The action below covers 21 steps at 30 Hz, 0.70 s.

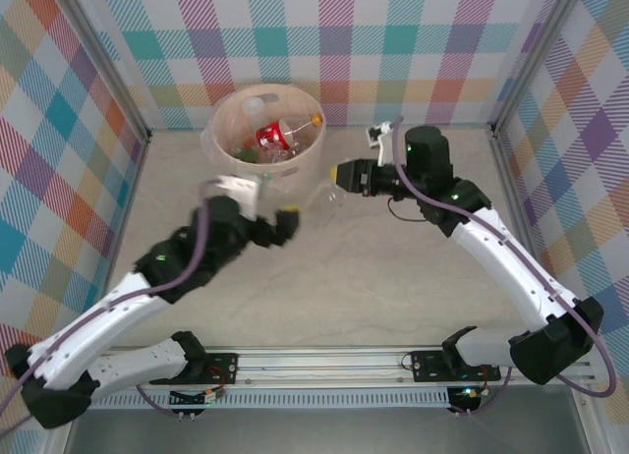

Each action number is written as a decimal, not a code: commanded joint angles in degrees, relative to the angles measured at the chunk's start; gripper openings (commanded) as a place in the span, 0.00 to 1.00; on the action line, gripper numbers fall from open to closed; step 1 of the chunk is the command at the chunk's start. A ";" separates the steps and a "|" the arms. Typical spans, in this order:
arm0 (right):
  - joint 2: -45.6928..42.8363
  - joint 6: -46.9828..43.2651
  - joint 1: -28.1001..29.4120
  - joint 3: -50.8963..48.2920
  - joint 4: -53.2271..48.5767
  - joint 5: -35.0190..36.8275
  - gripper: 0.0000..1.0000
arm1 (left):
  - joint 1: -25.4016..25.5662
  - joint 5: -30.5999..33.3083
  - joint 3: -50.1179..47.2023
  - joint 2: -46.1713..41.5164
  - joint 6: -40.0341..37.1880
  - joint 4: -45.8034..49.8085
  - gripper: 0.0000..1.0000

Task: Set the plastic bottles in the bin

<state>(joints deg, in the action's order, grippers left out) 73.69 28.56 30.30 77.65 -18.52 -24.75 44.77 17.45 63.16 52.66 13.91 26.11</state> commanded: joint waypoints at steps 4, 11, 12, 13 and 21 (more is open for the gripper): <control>4.01 -3.24 0.35 8.68 9.38 3.71 0.39 | -18.89 -4.72 12.92 1.28 4.72 9.61 0.97; 14.81 -6.13 5.08 20.00 19.46 8.35 0.39 | -40.41 -23.82 14.94 13.64 14.42 -1.59 0.90; 16.95 -7.55 5.89 22.29 20.17 9.11 0.39 | -41.21 -24.09 14.98 15.88 15.18 -3.18 0.88; 18.86 -8.43 6.46 24.35 20.44 9.19 0.39 | -41.73 -24.93 14.92 17.41 15.94 -4.61 0.87; 40.99 -17.74 10.52 51.91 11.07 11.70 0.40 | -42.04 -28.79 14.28 24.28 18.48 -9.73 0.81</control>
<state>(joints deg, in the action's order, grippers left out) 108.97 16.45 39.70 120.62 -3.73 -15.20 3.22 -8.43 77.03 78.08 30.63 20.73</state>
